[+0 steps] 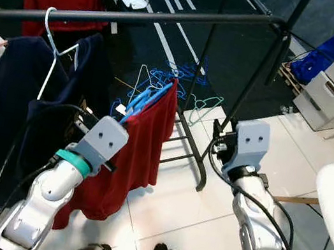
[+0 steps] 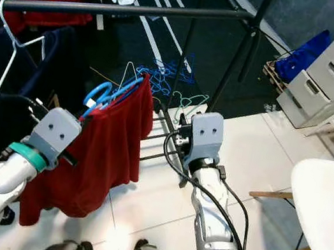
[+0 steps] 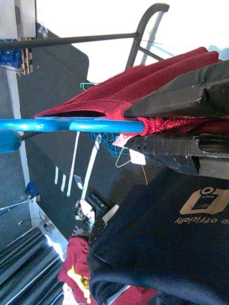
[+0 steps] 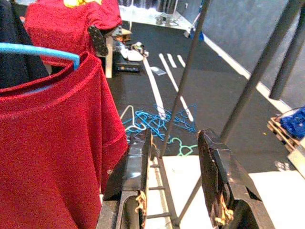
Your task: Hang hanger
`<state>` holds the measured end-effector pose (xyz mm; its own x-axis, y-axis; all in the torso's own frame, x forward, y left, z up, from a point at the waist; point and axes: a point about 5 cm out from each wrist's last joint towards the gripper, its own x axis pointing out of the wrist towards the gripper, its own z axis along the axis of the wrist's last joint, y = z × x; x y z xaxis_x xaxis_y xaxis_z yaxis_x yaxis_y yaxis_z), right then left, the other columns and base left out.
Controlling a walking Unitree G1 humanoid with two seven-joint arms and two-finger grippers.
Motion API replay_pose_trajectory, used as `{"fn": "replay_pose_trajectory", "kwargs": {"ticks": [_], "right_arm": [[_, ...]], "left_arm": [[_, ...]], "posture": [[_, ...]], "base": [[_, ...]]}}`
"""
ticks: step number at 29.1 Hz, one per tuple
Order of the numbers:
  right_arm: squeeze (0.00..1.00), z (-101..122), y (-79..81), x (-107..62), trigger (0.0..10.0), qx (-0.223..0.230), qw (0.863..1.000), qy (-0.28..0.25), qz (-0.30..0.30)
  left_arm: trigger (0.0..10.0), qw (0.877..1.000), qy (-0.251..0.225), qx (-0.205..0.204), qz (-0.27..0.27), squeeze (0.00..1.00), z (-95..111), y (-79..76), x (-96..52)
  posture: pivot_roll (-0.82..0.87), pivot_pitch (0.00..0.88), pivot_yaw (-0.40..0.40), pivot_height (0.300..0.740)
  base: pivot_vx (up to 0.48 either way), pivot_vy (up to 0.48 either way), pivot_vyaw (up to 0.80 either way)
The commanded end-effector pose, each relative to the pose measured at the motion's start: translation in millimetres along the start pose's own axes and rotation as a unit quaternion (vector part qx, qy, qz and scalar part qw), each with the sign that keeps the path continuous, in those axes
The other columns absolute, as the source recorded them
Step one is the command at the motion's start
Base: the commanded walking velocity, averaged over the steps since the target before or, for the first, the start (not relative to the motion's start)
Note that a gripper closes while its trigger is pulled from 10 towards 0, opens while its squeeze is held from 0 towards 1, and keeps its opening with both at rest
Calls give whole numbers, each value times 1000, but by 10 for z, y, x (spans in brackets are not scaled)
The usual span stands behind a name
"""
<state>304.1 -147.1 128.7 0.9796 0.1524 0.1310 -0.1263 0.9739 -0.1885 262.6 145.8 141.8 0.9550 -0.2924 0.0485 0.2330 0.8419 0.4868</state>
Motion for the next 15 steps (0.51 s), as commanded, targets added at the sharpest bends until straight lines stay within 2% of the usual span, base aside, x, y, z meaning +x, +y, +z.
{"fn": "replay_pose_trajectory", "kwargs": {"ticks": [1,2,6,15], "right_arm": [[0,-65,-83,-18,10000,-15,1000,6,-18],[0,-70,-140,-1,10000,-22,999,3,-25],[0,-67,-200,35,10000,-24,999,-1,-31],[0,-8,-111,156,10000,5,1000,-15,-2]], "left_arm": [[10000,1000,0,-11,-8,0,-32,-10,-26],[10000,1000,1,-13,-5,0,-45,13,-32],[10000,1000,-1,-16,9,0,-69,35,-44],[10000,999,-6,-33,38,0,-97,9,-54]], "posture": [[-82,0,41,740],[-78,0,37,740],[-70,0,22,740],[-74,0,-12,740]], "base": [[0,0,0],[0,0,0],[0,0,0],[0,0,0]]}}
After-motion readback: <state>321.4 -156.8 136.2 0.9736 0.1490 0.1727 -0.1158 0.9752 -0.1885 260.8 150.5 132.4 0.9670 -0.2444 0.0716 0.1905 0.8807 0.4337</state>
